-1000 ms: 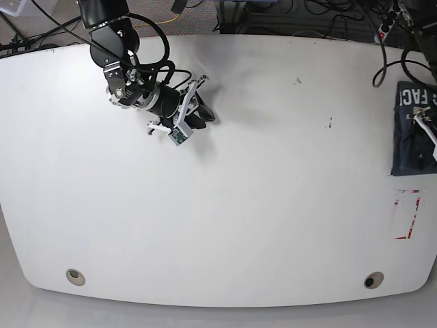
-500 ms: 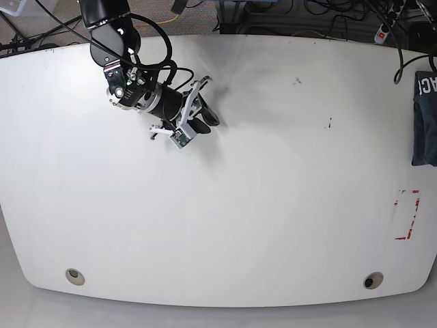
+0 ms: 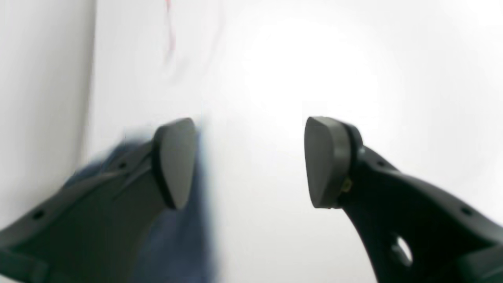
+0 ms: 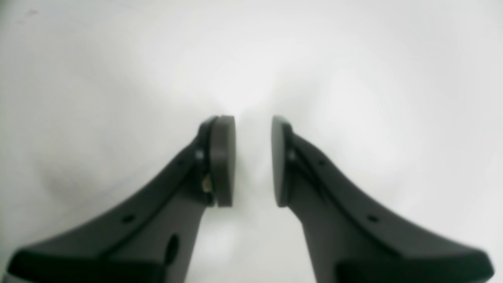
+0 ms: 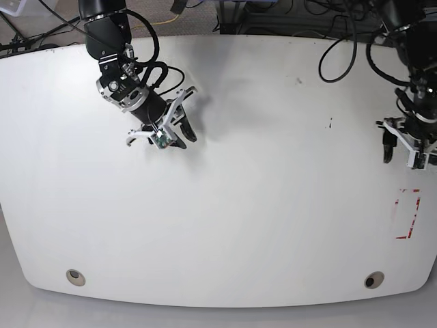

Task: Fold the T-shirt properly

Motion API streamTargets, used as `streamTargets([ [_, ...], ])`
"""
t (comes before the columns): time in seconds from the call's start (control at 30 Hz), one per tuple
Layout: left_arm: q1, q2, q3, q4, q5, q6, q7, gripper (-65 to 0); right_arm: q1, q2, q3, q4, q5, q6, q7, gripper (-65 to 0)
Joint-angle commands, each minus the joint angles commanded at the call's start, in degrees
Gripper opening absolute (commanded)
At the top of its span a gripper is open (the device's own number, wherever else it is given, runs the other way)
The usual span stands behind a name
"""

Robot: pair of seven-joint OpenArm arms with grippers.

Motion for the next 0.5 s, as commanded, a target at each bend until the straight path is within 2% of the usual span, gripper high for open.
streamTargets([
  [0.07,1.93,2.73,2.73,0.18,2.11,2.55,-6.51,-25.3,-1.58,-1.05,3.52,-1.93,-2.37,-0.53,5.98,-50.6],
  [0.2,7.82,7.91,6.68,2.55,6.15,6.86,-13.27,-25.3,-5.19,-1.93,9.23,-5.36,-4.13,-0.53,15.74,-50.6],
  [0.3,11.69,10.29,8.88,5.19,6.77,8.62,-14.33,-25.3,-7.38,-2.64,11.43,-7.38,-3.08,-0.53,20.22,-50.6],
  [0.5,21.71,15.65,9.49,10.99,6.68,8.88,-14.33,-25.3,-15.03,-2.55,13.01,-5.63,-2.55,-0.7,20.92,-50.6],
])
